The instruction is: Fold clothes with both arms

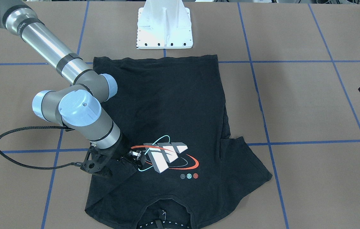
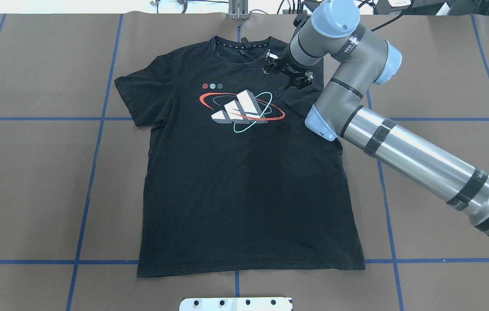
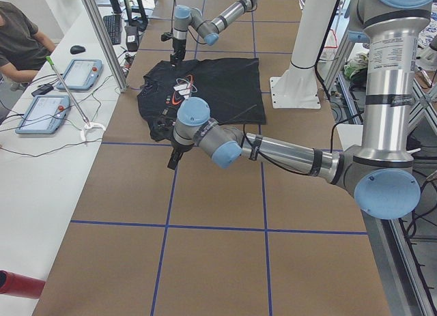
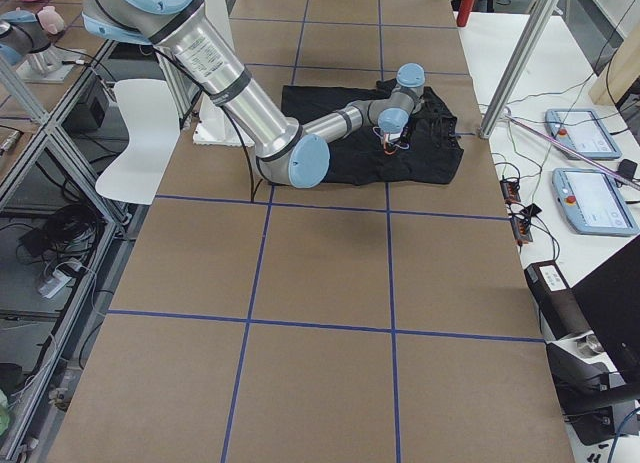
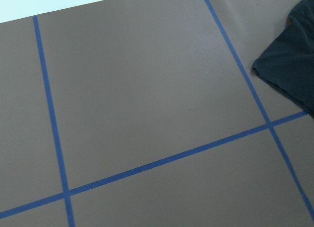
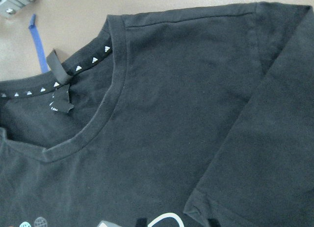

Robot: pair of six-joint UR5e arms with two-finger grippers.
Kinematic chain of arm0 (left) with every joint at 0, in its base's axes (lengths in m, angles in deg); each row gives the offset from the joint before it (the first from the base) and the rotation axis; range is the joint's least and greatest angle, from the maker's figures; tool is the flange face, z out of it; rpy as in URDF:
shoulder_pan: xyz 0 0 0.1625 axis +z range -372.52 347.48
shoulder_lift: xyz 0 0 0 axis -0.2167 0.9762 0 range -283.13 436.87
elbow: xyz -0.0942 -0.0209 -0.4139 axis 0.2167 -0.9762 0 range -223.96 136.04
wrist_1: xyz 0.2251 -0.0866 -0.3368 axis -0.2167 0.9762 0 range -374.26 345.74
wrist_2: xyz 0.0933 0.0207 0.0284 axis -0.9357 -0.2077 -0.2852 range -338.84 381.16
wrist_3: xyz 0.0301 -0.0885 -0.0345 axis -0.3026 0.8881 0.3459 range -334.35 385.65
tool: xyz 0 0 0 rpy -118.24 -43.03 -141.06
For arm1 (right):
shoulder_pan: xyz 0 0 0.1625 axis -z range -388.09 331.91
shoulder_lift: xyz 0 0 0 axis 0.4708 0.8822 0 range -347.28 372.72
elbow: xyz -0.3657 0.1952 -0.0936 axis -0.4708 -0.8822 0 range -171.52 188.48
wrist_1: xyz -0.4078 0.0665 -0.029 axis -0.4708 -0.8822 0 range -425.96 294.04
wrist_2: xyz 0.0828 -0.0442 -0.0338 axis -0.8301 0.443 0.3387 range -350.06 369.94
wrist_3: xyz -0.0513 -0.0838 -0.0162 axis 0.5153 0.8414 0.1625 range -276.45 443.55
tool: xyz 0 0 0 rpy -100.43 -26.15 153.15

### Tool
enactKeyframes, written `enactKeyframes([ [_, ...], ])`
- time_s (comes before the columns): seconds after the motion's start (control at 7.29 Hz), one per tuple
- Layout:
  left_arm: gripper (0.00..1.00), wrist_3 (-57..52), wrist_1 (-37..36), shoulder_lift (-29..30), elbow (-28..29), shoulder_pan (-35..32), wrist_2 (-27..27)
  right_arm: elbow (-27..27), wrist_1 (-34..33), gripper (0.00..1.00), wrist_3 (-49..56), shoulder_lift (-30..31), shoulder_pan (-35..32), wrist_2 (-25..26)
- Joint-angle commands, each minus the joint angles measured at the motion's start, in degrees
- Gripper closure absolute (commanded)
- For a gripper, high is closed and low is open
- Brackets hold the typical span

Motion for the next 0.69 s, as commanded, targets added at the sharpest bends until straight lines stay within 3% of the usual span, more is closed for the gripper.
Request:
enactKeyframes([
  [0.0,0.01,5.17,0.32,13.69,11.07,6.58,-0.51,10.96,-0.11,0.00,-0.14,8.69,-1.08,-4.75],
  [0.27,0.02,5.35,3.11,24.96,26.27,12.22,-4.00,23.63,-0.02,0.00,-0.05,20.22,-1.34,-5.02],
  [0.55,0.07,7.79,13.82,29.82,38.07,15.91,-4.29,29.21,0.06,0.00,0.03,25.88,-1.52,-5.11],
])
